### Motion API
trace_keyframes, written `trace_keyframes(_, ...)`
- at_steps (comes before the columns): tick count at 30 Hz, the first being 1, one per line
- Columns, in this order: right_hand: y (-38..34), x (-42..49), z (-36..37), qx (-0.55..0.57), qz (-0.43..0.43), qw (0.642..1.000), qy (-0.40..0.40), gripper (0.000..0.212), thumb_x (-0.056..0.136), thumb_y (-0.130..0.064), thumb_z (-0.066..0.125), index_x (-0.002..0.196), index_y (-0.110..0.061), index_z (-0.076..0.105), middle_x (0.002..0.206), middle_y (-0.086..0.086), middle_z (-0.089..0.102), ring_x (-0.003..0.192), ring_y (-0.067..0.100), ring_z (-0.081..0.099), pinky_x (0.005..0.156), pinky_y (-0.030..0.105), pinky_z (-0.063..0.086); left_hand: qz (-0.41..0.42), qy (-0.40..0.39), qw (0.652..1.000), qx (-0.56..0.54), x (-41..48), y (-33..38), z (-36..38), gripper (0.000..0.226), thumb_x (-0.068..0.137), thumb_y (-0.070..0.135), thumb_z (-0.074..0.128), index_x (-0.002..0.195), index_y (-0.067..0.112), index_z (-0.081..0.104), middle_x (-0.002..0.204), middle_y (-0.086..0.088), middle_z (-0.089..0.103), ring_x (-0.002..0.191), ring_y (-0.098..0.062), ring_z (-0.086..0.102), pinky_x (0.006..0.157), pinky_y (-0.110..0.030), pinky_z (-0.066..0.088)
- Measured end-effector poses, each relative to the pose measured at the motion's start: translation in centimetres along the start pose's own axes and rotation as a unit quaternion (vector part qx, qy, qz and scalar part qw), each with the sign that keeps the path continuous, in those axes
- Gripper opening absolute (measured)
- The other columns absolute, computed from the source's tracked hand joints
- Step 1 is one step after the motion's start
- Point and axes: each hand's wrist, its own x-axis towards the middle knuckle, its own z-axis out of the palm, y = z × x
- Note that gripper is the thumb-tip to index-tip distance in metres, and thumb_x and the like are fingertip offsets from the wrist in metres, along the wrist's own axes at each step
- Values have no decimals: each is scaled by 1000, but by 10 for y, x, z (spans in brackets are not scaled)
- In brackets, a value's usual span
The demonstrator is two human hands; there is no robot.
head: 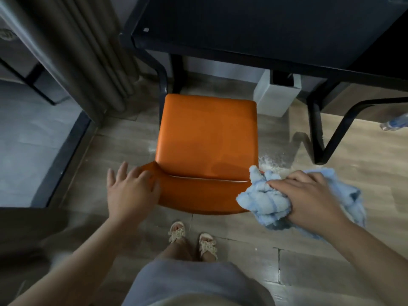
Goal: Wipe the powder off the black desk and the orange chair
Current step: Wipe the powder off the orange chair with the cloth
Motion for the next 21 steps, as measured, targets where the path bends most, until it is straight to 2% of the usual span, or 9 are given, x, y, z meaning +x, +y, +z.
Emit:
trace_keyframes(2,-17,6,-1,-2,-20,1000,4,48,44,-22,68,91,-27,71,72,-12,69,72,21,63,67,35,26,9,20,999,-35,2,1,2,32,88,31,45,107,18,68,124,-4,61,128,-32,42,104,-43,32)
trace_keyframes(3,-27,10,-2,-2,-38,999,9,48,41,-25,71,89,-27,71,70,-11,68,70,21,64,67,36,31,11,27,998,-55,3,1,1,31,86,28,45,101,16,69,116,-4,64,118,-29,50,92,-39,41)
trace_keyframes(6,-76,29,3,18,-95,995,38,55,33,-35,80,86,-28,71,67,-9,66,66,17,64,56,36,47,-7,55,988,-146,4,-6,-5,18,82,19,54,91,15,68,96,-4,67,81,-26,59,60,-30,39)
trace_keyframes(8,-117,46,8,35,-95,994,49,58,32,-39,83,88,-29,70,66,-8,65,67,16,62,60,35,45,16,68,979,-191,3,-15,-7,17,80,8,58,91,14,69,89,-5,69,74,-27,59,62,-30,38)
trace_keyframes(11,-146,60,13,40,-76,995,52,58,36,-35,80,93,-29,69,69,-8,66,70,18,62,68,34,30,86,74,961,-253,1,-29,-2,22,78,-5,58,91,9,70,92,-5,70,82,-27,60,75,-34,40)
trace_keyframes(14,-114,49,10,48,-46,998,-16,57,57,-31,66,114,-30,62,98,-8,69,94,22,62,76,38,34,69,38,947,-312,9,-44,4,27,85,0,51,102,16,66,96,4,63,83,-13,54,63,-22,38)
trace_keyframes(16,-82,34,1,-2,26,996,-90,60,72,-36,60,130,-38,45,120,-14,60,112,17,51,84,36,28,40,-29,933,-357,16,-54,7,28,90,8,46,105,26,61,88,11,60,73,1,52,58,-12,36)
trace_keyframes(18,-75,30,-3,-40,76,986,-143,63,77,-46,57,135,-44,32,128,-19,51,118,11,41,85,33,25,-2,-113,896,-429,23,-60,8,21,96,20,43,103,36,55,85,11,60,73,4,55,57,-12,40)
trace_keyframes(21,-123,55,4,14,27,992,-121,52,79,-43,52,129,-42,37,121,-16,56,111,14,44,82,35,28,-55,-190,802,-563,26,-63,7,19,99,37,35,106,37,53,102,1,58,87,-7,56,65,-21,43)
